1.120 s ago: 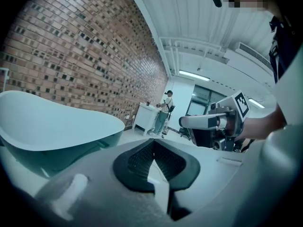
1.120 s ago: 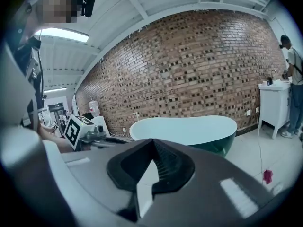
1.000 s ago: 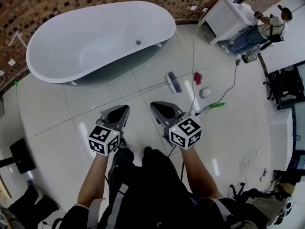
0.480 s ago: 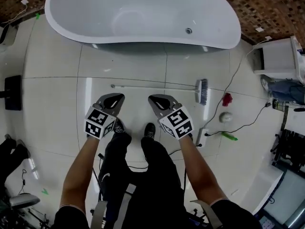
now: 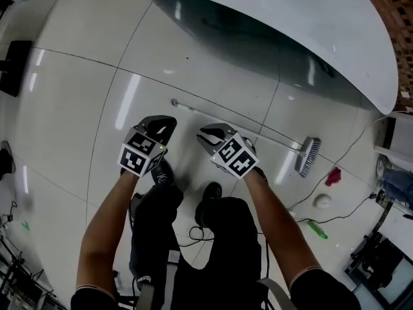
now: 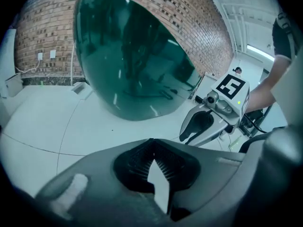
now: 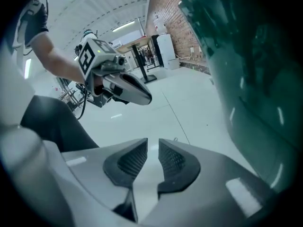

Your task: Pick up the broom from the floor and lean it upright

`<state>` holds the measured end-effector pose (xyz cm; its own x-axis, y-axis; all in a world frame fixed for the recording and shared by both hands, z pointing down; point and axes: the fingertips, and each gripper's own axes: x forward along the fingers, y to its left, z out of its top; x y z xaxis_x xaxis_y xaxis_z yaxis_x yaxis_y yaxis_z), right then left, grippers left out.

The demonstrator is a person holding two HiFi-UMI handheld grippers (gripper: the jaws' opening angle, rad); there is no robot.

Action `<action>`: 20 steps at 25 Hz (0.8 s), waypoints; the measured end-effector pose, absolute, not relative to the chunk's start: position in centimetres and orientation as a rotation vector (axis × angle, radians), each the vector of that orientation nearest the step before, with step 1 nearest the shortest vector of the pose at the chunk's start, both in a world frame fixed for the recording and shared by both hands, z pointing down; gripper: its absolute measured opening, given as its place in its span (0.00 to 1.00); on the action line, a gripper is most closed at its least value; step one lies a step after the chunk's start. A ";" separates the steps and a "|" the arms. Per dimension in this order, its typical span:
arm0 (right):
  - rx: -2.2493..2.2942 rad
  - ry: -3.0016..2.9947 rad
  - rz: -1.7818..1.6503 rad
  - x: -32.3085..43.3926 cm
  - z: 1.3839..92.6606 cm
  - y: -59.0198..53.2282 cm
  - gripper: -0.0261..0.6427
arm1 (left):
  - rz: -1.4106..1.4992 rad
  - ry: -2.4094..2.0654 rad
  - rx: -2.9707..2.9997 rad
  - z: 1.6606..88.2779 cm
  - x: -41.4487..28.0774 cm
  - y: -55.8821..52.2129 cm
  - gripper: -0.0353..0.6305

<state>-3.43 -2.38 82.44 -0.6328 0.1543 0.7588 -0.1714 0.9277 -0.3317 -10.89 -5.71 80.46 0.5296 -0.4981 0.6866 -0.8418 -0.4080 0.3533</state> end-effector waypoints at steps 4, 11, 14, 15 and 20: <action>-0.025 -2.193 0.443 -6.0 90.9 -4.0 0.17 | 0.599 -1.143 2.030 87.6 -12.8 -6.5 0.05; -0.043 -2.175 0.349 -7.8 102.3 -6.5 0.20 | 0.560 -1.159 1.985 96.9 -14.2 -6.2 0.05; -0.067 -2.149 0.320 -8.0 106.6 -6.8 0.23 | 0.512 -1.177 1.943 99.5 -14.9 -5.6 0.05; -0.079 -2.135 0.312 -8.0 107.8 -6.8 0.25 | 0.510 -1.184 1.931 100.2 -15.2 -5.4 0.05; -0.107 -2.089 0.250 -8.5 111.8 -6.4 0.29 | 0.537 -1.235 1.908 102.2 -17.1 -4.4 0.05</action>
